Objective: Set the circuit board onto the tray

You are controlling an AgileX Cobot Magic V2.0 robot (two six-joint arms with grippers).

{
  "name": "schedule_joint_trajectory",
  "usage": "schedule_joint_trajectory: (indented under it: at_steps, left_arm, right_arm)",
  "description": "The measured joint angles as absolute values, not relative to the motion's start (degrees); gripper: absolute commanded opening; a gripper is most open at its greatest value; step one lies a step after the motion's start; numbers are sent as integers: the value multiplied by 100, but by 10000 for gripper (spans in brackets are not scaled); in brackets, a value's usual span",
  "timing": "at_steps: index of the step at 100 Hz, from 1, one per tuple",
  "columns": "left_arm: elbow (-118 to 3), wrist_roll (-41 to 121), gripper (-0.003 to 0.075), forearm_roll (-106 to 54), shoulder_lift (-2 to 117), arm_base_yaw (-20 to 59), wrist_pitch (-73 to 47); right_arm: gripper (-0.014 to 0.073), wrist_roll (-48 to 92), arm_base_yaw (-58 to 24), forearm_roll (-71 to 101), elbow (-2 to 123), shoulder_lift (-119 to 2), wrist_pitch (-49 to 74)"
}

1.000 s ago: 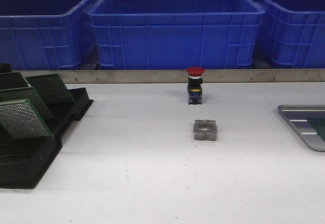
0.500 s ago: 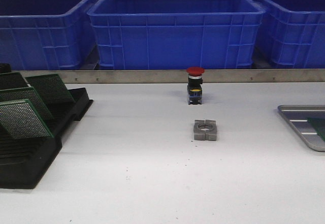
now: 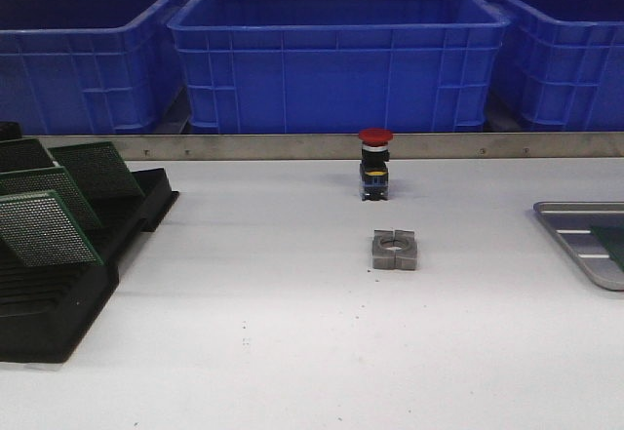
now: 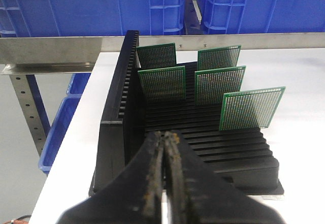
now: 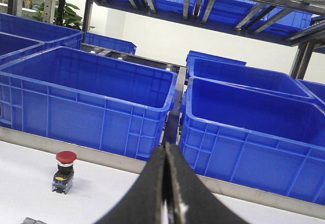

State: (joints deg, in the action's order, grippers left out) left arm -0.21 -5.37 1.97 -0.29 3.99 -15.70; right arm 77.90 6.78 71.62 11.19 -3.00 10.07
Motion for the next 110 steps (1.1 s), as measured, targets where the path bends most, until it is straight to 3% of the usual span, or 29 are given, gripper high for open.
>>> schedule_joint_trajectory:
  at_steps: [29, 43, 90, 110]
  left_arm:
    - [-21, -537, -17, 197, -29, 399, -1570]
    - [-21, -537, -17, 197, -29, 399, -1570]
    - [-21, -541, -17, 197, -29, 399, -1578]
    - [-21, -541, -17, 197, -29, 399, -1578]
  right_arm:
    - [-62, 7743, 626, 7162, 910, -300, 912]
    - [-62, 7037, 415, 6533, 610, -300, 849]
    - [-62, 38, 225, -406, -151, 57, 328]
    - [-62, -848, 222, -1220, -160, 59, 402]
